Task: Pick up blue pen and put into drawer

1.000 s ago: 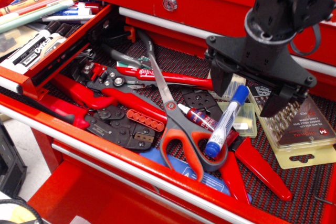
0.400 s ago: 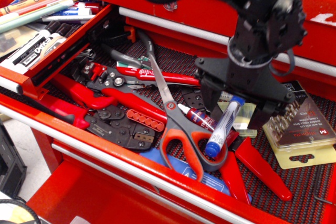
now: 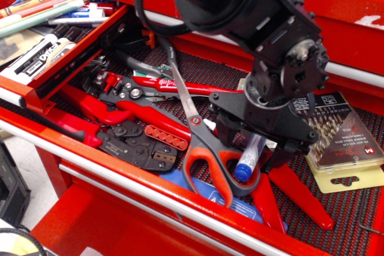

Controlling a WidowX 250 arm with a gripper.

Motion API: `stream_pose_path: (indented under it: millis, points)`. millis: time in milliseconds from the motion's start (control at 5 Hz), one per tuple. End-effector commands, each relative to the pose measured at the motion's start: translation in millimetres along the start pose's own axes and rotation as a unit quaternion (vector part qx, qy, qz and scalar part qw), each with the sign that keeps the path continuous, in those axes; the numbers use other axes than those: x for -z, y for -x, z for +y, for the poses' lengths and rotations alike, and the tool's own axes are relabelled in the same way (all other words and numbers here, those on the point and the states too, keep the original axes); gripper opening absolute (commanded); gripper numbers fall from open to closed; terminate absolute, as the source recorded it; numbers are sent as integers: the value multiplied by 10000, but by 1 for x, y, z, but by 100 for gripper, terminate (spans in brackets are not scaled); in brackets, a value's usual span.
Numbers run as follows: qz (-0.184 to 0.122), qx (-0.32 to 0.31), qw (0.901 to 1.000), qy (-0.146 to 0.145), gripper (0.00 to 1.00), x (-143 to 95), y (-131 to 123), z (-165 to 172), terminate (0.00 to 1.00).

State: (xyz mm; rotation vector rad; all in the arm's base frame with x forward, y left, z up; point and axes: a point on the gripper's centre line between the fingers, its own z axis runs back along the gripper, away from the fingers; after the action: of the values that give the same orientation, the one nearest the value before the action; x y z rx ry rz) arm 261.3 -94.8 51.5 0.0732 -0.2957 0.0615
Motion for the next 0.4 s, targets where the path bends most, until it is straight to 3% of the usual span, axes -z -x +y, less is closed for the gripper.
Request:
stream_pose_path:
  millis: [0, 200]
  points:
    - [-42, -120, 9999, -1, 0, -4, 4, -8, 0]
    - [12, -82, 10000, -19, 0, -7, 6, -8, 0]
